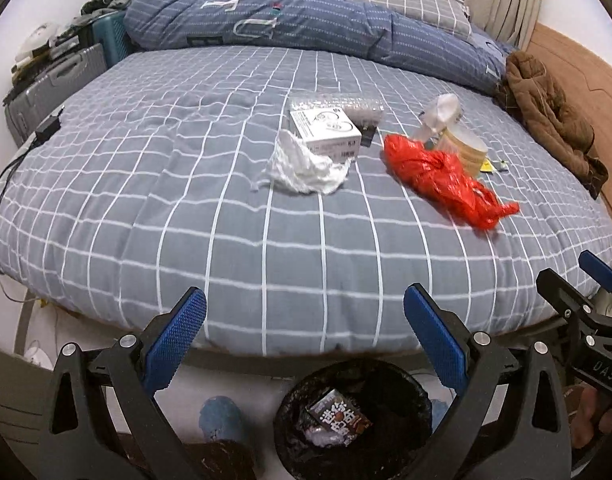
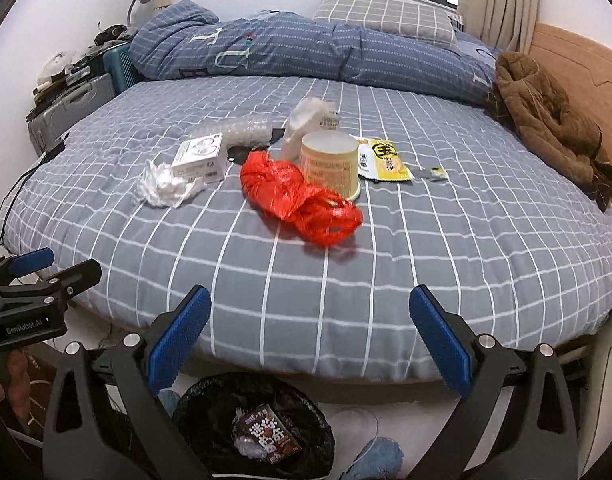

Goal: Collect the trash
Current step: 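Grasp the crumpled white tissue with the left tool while the right tool grasps the red bag, then lift the tissue and red bag and carry both down over the trash bin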

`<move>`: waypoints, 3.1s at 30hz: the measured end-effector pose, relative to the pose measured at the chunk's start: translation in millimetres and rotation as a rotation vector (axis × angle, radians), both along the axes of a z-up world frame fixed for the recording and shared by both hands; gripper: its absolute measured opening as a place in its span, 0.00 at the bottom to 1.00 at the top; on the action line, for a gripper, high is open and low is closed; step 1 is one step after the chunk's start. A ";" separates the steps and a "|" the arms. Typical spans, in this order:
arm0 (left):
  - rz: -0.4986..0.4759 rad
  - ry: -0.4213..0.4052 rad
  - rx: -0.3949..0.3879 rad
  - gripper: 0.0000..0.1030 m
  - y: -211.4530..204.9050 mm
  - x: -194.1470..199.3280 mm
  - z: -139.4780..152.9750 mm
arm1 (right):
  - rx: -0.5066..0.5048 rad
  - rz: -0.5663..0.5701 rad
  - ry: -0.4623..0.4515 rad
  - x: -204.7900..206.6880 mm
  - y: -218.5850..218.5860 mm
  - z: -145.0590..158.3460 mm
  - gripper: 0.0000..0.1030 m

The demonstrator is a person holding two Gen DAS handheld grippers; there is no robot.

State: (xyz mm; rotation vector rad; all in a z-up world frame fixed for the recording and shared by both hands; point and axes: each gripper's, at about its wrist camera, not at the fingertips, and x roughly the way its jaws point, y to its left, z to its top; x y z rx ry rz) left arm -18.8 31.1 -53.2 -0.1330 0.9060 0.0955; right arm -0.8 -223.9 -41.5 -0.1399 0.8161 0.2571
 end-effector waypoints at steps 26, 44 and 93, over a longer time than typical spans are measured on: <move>0.003 0.020 0.024 0.93 29.7 146.4 -27.4 | 0.029 0.014 0.068 123.6 37.6 -30.7 0.90; -0.011 0.113 0.012 0.28 30.9 172.2 -56.4 | 0.051 0.004 0.166 145.1 56.3 -63.6 0.60; -0.037 0.010 0.008 0.20 6.4 89.7 12.1 | 0.062 0.021 0.085 82.6 38.3 -7.4 0.31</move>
